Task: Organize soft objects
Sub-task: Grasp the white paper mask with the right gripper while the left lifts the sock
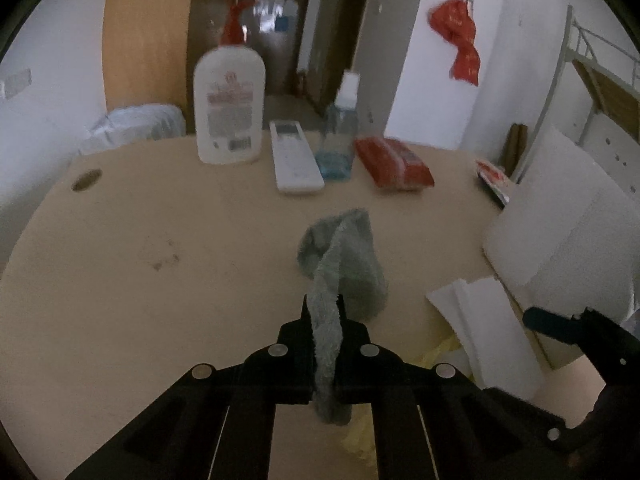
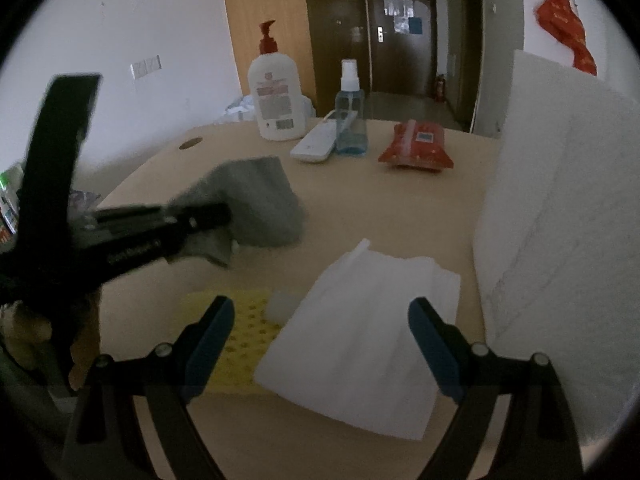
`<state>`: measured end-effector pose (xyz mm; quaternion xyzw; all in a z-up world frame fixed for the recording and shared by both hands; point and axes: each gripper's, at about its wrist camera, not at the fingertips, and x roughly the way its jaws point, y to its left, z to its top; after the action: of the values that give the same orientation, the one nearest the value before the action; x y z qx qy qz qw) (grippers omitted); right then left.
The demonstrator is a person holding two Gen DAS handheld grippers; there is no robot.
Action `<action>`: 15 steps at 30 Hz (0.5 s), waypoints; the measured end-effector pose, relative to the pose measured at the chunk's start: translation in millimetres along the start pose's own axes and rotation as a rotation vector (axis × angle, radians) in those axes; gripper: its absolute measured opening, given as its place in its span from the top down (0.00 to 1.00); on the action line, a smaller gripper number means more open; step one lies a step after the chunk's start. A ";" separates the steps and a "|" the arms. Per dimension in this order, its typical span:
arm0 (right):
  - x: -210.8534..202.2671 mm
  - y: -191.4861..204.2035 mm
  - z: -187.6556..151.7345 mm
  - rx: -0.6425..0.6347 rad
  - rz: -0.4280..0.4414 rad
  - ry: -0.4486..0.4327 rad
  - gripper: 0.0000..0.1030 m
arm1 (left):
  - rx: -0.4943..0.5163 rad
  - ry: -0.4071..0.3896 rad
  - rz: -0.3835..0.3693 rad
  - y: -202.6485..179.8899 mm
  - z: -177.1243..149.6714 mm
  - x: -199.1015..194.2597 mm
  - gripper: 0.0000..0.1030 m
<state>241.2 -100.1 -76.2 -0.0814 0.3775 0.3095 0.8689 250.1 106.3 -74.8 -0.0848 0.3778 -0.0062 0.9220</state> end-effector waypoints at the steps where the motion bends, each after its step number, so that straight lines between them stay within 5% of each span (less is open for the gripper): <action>1: 1.7 -0.5 0.1 0.000 0.000 0.004 0.11 | 0.004 -0.017 0.006 -0.2 0.4 -3.3 0.94; 15: 9.8 -5.2 -3.6 0.046 -0.186 0.038 0.13 | 0.016 -0.135 -0.013 -1.5 0.1 -33.5 0.94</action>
<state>247.2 -100.9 -86.1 -0.1022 0.3918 0.2170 0.8882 226.4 107.4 -51.2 -0.0800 0.3143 -0.0098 0.9459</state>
